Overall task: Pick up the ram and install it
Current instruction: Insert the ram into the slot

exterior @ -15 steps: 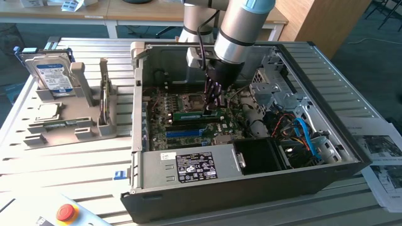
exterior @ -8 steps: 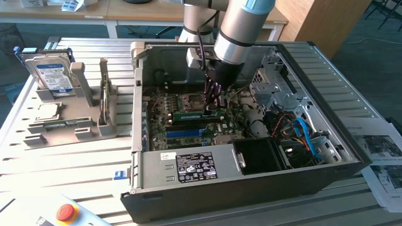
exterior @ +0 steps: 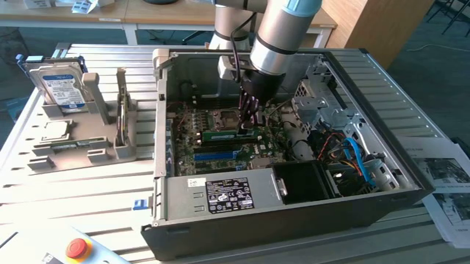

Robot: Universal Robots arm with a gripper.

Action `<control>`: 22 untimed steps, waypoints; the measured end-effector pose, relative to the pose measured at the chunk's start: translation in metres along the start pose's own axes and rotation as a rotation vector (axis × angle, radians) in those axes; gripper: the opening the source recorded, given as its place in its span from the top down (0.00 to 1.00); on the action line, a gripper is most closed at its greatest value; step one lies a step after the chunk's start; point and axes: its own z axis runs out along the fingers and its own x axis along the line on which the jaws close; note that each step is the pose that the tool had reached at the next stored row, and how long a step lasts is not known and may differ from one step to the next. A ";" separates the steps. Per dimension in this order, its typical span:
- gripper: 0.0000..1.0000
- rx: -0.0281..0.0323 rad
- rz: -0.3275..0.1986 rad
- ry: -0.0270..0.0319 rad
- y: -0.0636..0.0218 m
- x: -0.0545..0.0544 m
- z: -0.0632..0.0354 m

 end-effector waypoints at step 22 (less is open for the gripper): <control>0.88 0.0000 0.000 -0.0002 0.0005 -0.001 0.0012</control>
